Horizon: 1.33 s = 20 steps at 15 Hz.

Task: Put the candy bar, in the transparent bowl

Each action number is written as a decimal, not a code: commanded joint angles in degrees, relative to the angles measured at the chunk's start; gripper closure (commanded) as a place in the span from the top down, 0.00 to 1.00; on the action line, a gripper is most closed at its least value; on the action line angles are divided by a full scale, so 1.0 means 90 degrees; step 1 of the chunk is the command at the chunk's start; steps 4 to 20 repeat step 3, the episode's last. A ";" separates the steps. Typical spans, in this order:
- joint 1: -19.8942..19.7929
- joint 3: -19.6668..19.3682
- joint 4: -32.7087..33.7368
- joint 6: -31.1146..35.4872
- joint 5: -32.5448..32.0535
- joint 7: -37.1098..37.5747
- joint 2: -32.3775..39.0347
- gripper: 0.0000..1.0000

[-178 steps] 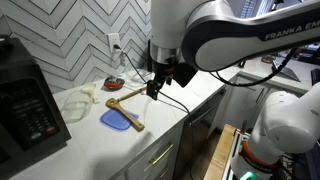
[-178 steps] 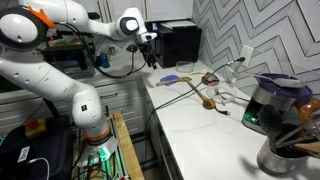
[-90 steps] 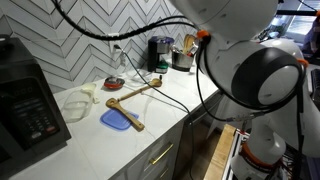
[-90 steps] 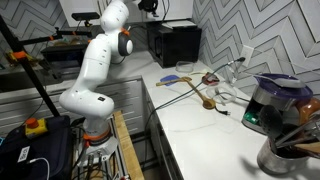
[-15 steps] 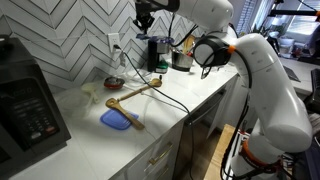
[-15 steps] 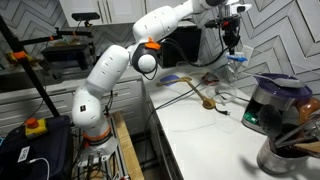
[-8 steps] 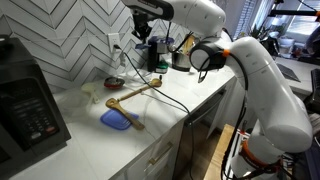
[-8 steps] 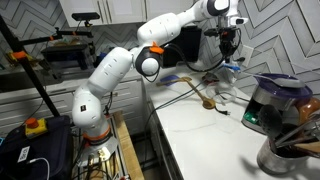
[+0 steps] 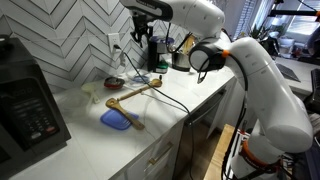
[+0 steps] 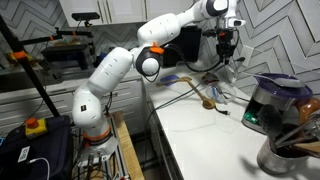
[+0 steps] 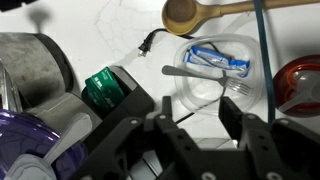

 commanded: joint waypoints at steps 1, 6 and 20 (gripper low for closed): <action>0.0211 -0.0122 0.0019 -0.0020 -0.0229 0.0040 -0.0240 0.87; 0.0105 -0.0045 -0.0004 0.0031 -0.0118 0.0006 -0.0162 0.75; 0.0105 -0.0045 -0.0004 0.0031 -0.0118 0.0006 -0.0162 0.75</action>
